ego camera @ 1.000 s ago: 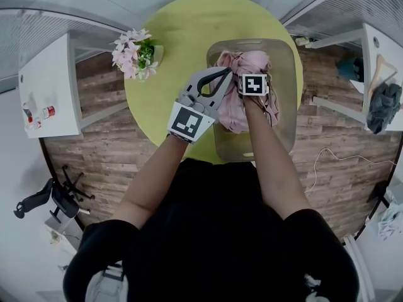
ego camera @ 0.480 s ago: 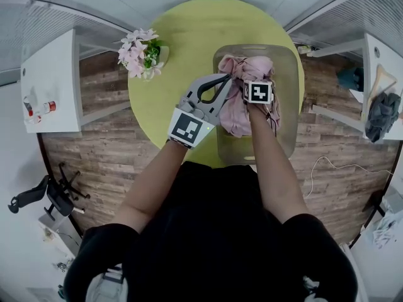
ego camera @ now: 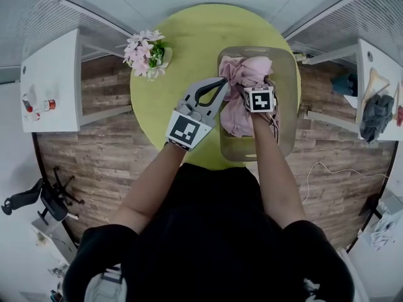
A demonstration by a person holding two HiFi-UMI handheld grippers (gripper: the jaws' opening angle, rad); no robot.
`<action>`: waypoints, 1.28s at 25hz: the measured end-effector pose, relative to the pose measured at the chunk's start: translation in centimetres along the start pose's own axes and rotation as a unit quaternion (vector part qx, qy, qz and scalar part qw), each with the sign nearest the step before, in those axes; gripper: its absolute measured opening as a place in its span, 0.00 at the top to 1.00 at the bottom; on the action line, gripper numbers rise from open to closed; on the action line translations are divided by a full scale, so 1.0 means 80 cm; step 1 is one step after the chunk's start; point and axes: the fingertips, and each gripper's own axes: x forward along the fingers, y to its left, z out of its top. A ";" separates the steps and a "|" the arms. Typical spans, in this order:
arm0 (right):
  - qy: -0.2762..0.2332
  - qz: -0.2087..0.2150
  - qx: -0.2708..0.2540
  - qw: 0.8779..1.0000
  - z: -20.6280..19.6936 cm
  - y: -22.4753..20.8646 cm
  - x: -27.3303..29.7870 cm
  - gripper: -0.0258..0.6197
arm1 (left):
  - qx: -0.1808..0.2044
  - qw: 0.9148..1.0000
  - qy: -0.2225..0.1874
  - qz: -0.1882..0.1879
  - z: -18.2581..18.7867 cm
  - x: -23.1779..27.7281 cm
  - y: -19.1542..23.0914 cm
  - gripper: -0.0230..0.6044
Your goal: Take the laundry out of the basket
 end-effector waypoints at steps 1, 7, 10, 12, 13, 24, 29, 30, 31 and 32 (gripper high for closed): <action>-0.002 0.002 -0.006 1.000 0.002 0.003 -0.006 0.25 | 0.003 1.000 0.001 -0.002 0.001 -0.003 -0.001 0.95; -0.024 0.004 -0.034 0.999 0.019 0.015 -0.050 0.27 | 0.010 1.000 -0.007 -0.006 0.011 -0.021 -0.010 0.95; -0.037 0.001 -0.047 0.998 0.027 0.022 -0.069 0.28 | 0.014 1.000 -0.012 -0.008 0.017 -0.031 -0.015 0.95; -0.047 -0.002 -0.056 0.997 0.031 0.027 -0.082 0.29 | 0.018 1.000 -0.015 -0.010 0.022 -0.038 -0.018 0.95; -0.053 -0.005 -0.060 0.997 0.034 0.029 -0.089 0.29 | 0.019 1.000 -0.018 -0.010 0.024 -0.041 -0.020 0.95; -0.118 -0.041 -0.100 0.987 0.064 0.049 -0.165 0.29 | 0.031 0.999 -0.038 -0.013 0.044 -0.074 -0.031 0.95; -0.146 -0.064 -0.113 0.981 0.080 0.056 -0.200 0.29 | 0.036 0.998 -0.050 -0.011 0.059 -0.091 -0.033 0.95; -0.150 -0.066 -0.112 0.980 0.083 0.058 -0.207 0.29 | 0.037 0.998 -0.052 -0.010 0.062 -0.094 -0.033 0.95; -0.155 -0.067 -0.110 0.979 0.085 0.061 -0.213 0.30 | 0.038 0.998 -0.055 -0.010 0.065 -0.097 -0.034 0.95; -0.161 -0.067 -0.109 0.979 0.087 0.064 -0.219 0.30 | 0.040 0.998 -0.057 -0.010 0.068 -0.100 -0.036 0.95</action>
